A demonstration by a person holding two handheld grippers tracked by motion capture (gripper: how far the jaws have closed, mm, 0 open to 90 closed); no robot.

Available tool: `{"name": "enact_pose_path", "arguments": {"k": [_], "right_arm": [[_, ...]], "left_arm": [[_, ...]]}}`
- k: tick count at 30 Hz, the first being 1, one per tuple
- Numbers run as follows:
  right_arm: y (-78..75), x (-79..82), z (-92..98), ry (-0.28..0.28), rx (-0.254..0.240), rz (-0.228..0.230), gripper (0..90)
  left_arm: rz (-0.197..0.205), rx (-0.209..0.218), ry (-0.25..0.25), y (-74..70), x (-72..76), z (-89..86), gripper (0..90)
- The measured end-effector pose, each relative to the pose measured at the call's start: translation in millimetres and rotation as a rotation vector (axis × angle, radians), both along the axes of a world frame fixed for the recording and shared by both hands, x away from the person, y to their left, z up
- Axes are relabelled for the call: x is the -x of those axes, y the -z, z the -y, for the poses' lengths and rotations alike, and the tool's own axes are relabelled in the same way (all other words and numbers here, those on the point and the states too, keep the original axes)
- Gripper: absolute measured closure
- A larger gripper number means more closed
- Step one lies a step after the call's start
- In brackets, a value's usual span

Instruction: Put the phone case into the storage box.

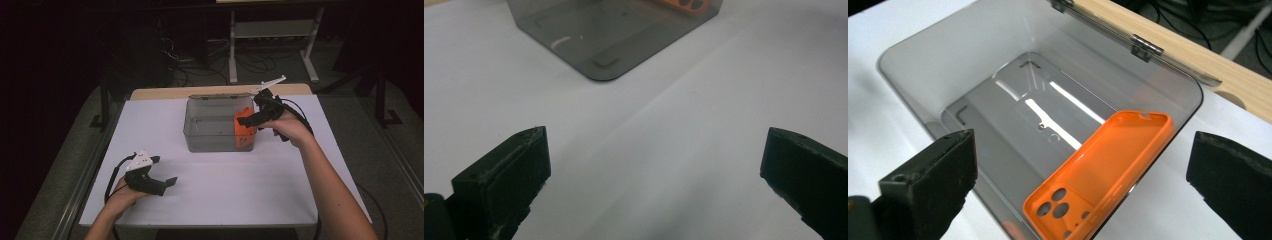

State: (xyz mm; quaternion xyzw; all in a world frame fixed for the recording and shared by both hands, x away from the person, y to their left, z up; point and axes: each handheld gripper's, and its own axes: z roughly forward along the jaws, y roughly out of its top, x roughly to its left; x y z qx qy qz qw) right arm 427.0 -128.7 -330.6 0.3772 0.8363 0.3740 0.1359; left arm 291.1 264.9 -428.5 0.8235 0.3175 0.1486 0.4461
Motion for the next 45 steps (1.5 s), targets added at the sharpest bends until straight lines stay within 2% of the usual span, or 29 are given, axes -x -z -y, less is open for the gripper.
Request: {"name": "enact_pose_path", "arguments": {"k": [5, 16, 23, 30, 45], "right_arm": [[4.7, 10.6, 4.6, -0.005, -0.023, 0.028, 0.0], [13.4, 33.6, 18.9, -0.024, -0.071, 0.065, 0.0], [24.5, 45.8, 24.3, -0.03, -0.081, 0.08, 0.0], [36.4, 60.2, 30.8, -0.023, -0.122, 0.102, 0.0], [66.4, 89.6, 41.8, -0.017, -0.144, 0.097, 0.0]], "left_arm": [[-0.001, -0.013, 0.01, 0.8, -0.5, 1.3, 0.0], [-0.003, -0.007, 0.013, 1.4, -1.0, 2.0, 0.0], [-0.005, -0.012, 0.015, 1.8, -1.6, 2.8, 0.0], [-0.002, -0.013, 0.017, 0.9, -1.3, 2.9, 0.0], [-0.001, -0.014, 0.021, 0.4, -1.5, 3.8, 0.0]]}}
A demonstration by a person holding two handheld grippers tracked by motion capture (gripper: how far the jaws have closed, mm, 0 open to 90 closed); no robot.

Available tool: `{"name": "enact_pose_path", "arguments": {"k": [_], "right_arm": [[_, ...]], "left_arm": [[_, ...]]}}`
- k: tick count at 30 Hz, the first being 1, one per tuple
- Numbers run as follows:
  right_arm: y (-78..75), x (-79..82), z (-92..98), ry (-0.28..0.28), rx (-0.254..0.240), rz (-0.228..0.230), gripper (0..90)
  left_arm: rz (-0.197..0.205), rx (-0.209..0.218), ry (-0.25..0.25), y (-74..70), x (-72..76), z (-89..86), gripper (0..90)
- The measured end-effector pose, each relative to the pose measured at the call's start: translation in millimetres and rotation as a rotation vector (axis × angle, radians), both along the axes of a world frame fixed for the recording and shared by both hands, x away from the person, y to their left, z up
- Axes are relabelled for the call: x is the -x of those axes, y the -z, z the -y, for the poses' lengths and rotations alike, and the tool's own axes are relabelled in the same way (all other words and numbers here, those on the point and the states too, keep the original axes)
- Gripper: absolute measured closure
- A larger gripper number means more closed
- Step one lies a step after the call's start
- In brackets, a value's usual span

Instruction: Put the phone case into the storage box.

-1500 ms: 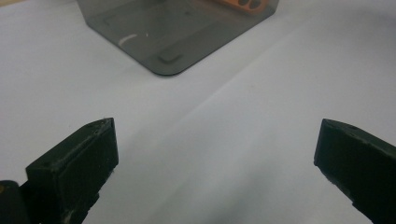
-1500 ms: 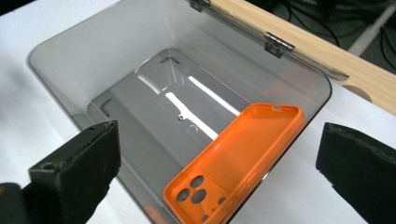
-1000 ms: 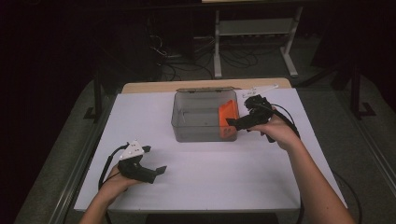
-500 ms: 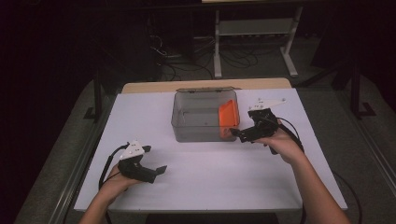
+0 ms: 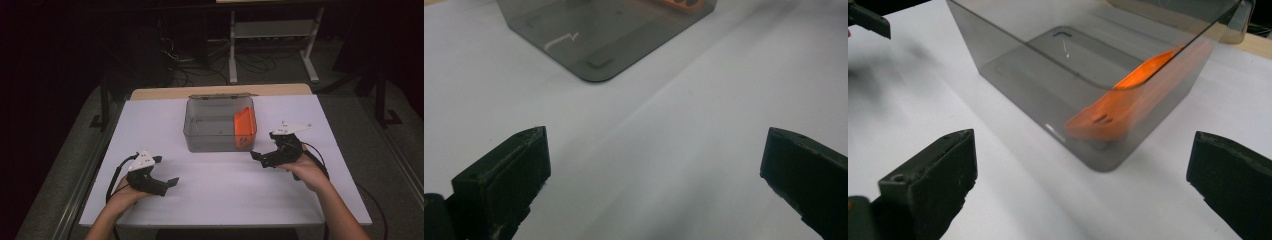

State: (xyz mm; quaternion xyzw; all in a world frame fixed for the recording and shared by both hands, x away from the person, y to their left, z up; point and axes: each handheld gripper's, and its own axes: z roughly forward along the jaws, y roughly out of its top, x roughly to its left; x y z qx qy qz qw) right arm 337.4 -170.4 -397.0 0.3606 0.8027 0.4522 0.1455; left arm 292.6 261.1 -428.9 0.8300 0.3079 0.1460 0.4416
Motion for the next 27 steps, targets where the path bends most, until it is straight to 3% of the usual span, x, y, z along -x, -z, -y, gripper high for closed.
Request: {"name": "enact_pose_path", "arguments": {"k": [13, 27], "right_arm": [[16.3, 28.2, 10.0, 0.019, -0.016, 0.025, 0.0], [31.5, 55.3, 27.0, 0.042, -0.033, 0.008, 0.0]], "left_arm": [[0.0, -0.005, 0.009, 0.5, 0.7, 1.3, 0.0], [-0.005, -0.012, 0.012, 1.9, 0.9, 4.0, 0.0]]}}
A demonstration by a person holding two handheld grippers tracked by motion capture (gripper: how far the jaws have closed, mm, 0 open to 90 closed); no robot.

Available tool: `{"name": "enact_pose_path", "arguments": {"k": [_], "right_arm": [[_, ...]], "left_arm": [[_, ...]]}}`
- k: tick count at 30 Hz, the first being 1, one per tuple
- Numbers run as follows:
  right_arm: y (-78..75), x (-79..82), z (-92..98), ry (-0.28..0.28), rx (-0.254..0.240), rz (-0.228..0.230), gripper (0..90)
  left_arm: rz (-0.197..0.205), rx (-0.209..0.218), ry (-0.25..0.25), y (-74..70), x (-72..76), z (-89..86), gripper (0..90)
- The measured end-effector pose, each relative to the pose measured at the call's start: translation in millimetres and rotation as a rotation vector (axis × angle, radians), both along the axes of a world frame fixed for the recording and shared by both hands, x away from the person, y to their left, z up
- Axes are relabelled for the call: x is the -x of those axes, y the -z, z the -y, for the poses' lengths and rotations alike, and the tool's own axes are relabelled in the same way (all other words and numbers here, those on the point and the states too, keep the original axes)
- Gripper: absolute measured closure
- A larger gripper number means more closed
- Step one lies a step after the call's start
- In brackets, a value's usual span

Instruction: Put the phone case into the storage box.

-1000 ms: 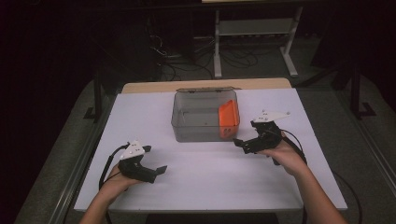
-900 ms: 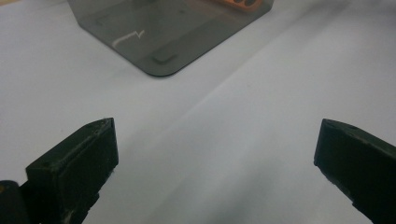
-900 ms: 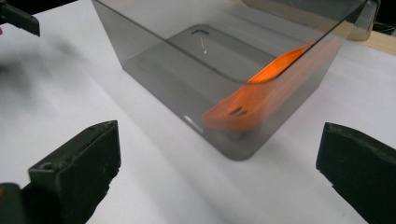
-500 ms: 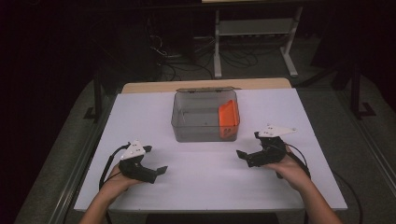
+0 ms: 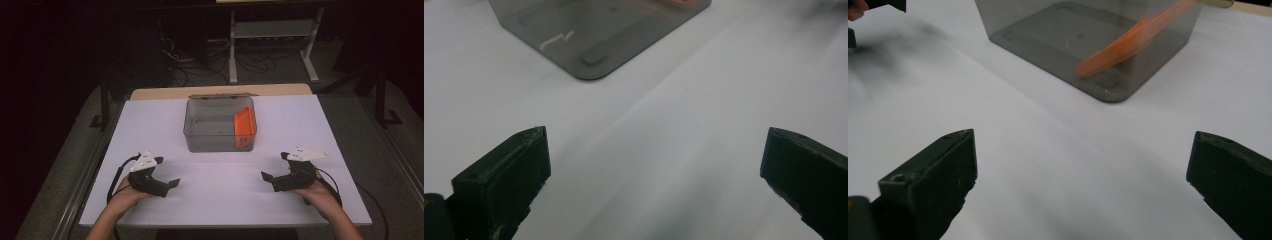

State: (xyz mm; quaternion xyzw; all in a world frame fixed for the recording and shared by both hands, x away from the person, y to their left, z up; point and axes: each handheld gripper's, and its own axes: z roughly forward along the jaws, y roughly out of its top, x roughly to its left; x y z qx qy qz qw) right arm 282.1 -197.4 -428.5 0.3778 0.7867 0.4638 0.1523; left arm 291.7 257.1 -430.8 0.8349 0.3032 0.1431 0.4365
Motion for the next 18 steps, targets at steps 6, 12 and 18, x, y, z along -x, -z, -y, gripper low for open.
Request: {"name": "enact_pose_path", "arguments": {"k": [6, 12, 18], "right_arm": [[5.7, 6.9, 1.8, 0.002, 0.005, 0.003, 0.0], [8.4, 11.1, 5.1, 0.011, -0.014, 0.015, 0.0], [11.9, 13.0, 8.4, 0.009, -0.014, 0.007, 0.0]], "left_arm": [[-0.001, 0.0, 0.007, 0.2, 0.8, 1.5, 0.0], [0.001, -0.001, 0.008, -0.1, 0.8, 2.1, 0.0], [-0.001, -0.006, 0.013, 0.4, 0.8, 4.1, 0.0]]}}
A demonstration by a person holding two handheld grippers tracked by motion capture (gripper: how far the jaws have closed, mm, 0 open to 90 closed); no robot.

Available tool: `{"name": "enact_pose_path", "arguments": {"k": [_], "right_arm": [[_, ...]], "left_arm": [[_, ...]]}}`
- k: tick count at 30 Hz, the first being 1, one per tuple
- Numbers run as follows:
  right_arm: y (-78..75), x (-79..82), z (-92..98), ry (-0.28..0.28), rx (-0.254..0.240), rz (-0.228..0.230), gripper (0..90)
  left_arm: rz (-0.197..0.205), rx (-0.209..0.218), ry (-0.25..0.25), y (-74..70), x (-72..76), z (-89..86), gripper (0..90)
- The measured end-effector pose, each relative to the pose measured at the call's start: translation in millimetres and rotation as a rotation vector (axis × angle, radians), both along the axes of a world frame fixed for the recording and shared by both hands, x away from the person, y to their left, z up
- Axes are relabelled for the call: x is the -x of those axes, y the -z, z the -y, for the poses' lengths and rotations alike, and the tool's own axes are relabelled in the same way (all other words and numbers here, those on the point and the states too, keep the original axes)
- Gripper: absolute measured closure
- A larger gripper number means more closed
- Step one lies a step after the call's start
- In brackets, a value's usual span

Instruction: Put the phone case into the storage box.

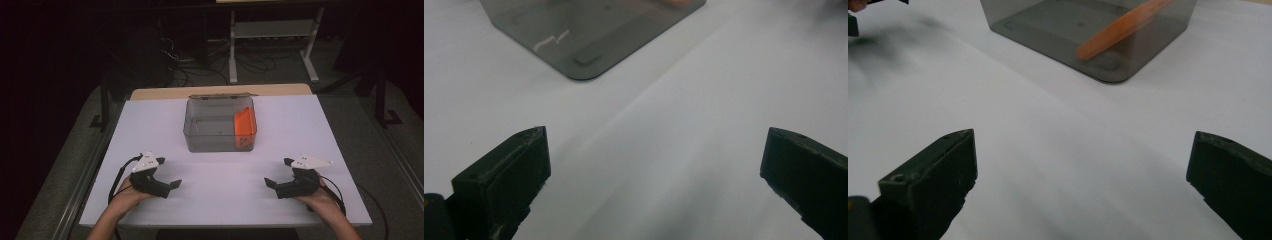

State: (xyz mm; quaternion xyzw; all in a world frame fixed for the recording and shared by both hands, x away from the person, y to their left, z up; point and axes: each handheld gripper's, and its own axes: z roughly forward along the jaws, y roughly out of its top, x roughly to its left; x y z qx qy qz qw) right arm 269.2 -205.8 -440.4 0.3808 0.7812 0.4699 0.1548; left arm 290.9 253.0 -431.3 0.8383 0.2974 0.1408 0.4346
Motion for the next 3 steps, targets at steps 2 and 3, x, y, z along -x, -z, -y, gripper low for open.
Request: {"name": "enact_pose_path", "arguments": {"k": [2, 3], "right_arm": [[0.0, 0.5, -0.2, -0.001, 0.002, 0.0, 0.0], [-0.3, 0.9, -0.3, -0.003, 0.003, 0.003, 0.0]], "left_arm": [[0.001, 0.004, 0.004, -0.4, 0.7, 0.6, 0.0], [0.002, 0.002, 0.004, -0.4, 0.7, 0.7, 0.0]]}}
